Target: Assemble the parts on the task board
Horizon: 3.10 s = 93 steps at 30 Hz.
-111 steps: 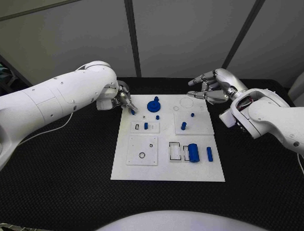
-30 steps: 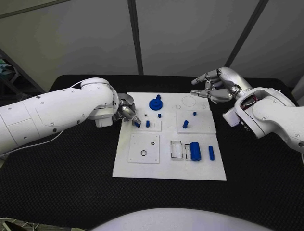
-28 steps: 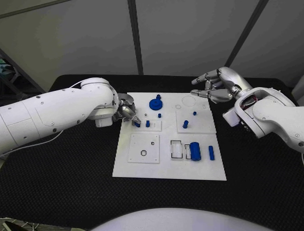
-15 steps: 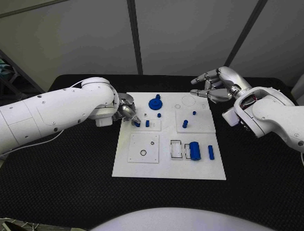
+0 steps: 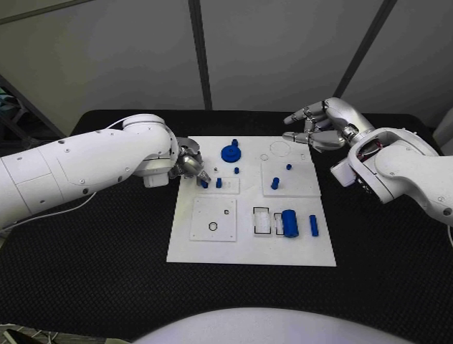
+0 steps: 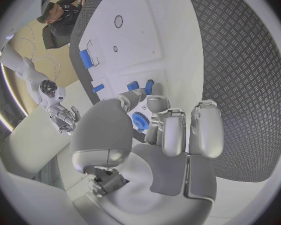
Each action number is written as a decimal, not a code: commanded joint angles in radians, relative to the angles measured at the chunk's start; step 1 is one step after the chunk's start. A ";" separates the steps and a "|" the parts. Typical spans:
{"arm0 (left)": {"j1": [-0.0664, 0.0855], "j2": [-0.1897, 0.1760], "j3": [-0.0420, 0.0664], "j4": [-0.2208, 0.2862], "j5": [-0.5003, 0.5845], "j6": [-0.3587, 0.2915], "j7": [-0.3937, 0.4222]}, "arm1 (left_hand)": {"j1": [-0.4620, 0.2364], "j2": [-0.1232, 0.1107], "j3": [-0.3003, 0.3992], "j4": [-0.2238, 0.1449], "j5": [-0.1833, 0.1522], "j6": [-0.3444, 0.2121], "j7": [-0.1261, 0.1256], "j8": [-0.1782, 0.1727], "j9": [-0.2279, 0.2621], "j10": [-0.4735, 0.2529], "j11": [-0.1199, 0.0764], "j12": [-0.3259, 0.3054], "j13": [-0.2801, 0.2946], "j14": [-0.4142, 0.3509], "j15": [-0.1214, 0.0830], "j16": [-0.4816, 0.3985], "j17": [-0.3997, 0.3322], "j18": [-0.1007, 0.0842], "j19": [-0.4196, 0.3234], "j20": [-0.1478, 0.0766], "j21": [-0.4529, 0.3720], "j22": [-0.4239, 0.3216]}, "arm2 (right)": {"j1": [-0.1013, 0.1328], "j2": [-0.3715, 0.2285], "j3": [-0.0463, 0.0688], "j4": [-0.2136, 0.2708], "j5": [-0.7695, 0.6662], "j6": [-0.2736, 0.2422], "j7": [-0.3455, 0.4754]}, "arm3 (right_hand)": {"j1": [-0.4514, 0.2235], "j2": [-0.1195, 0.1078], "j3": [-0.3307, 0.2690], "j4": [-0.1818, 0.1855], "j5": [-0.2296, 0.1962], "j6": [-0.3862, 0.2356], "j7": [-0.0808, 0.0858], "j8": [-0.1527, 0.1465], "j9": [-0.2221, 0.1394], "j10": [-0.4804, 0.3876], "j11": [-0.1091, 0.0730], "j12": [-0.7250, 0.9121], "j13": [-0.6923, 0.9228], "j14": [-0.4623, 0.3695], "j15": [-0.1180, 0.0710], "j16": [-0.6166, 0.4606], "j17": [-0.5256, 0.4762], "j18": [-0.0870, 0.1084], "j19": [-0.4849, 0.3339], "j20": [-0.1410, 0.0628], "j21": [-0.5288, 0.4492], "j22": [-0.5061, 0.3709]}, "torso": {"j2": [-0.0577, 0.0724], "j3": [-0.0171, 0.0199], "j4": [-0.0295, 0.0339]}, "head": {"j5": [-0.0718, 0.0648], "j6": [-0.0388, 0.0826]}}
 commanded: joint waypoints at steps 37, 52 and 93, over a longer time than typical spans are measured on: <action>-0.008 -0.028 0.011 0.005 0.013 -0.071 -0.009 | -0.129 0.021 -0.451 0.107 -0.040 0.056 -0.009 -0.038 0.000 0.003 -0.004 -0.010 0.009 0.065 -0.013 -0.003 0.094 -0.005 0.016 -0.013 -0.009 0.021 | 0.001 -0.001 0.001 -0.002 0.002 0.005 0.005 | -0.001 0.003 0.005 0.002 0.005 -0.008 -0.001 0.005 -0.001 -0.006 -0.002 -0.011 -0.008 0.031 -0.006 -0.010 -0.007 0.013 -0.006 -0.004 -0.010 -0.005 | 0.000 -0.0003 0.0007 | -0.003 0.003; -0.008 -0.044 0.037 0.012 0.065 -0.254 0.187 | 0.014 0.037 -0.599 0.150 -0.033 -0.124 0.067 -0.101 -0.040 -0.199 0.063 -0.204 -0.237 0.030 0.039 -0.087 -0.012 0.053 -0.109 0.030 -0.293 -0.239 | 0.001 0.002 0.001 -0.008 0.002 0.003 0.005 | -0.002 0.003 0.004 0.003 0.005 -0.009 -0.001 0.005 -0.001 -0.005 -0.002 -0.011 -0.008 0.031 -0.006 -0.010 -0.007 0.013 -0.006 -0.004 -0.011 -0.005 | -0.001 0.0006 0.0012 | -0.006 0.009; -0.031 0.133 -0.045 -0.102 -0.485 -0.378 0.568 | 0.351 -0.017 -0.379 -0.007 -0.041 -0.053 0.111 -0.311 -0.358 -0.432 0.136 -0.486 -0.614 -0.198 0.103 -0.327 -0.505 0.113 -0.249 0.089 -0.726 -0.562 | 0.001 0.011 0.001 -0.009 0.002 0.007 0.006 | -0.002 0.003 0.005 0.004 0.006 -0.010 -0.001 0.005 -0.001 -0.006 -0.002 -0.012 -0.010 0.031 -0.006 -0.011 -0.008 0.013 -0.006 -0.004 -0.012 -0.007 | 0.000 0.0005 0.0004 | -0.030 0.029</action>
